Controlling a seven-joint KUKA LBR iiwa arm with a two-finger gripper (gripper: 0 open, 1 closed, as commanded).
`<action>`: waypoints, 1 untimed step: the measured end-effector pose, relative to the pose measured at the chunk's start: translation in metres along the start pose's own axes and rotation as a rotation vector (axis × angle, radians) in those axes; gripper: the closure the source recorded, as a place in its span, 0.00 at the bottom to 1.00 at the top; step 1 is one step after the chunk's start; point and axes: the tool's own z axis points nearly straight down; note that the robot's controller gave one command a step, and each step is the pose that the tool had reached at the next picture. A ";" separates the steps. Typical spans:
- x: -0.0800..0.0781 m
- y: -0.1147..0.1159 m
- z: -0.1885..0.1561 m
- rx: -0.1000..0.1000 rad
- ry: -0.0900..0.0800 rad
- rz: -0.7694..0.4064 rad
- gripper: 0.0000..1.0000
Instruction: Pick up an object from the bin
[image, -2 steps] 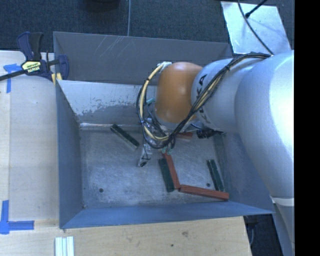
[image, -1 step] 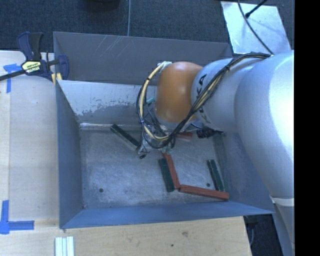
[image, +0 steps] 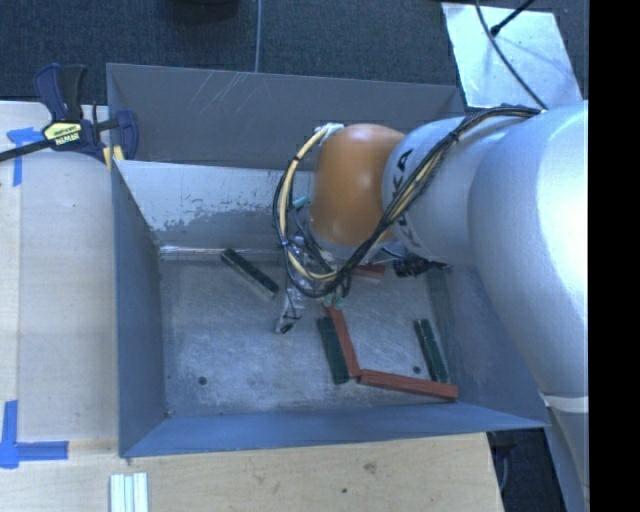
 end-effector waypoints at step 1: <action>-0.001 0.000 -0.001 0.000 -0.001 0.001 1.00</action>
Offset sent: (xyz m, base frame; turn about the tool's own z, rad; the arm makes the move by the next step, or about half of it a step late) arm 0.0000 0.0000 0.0000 0.0000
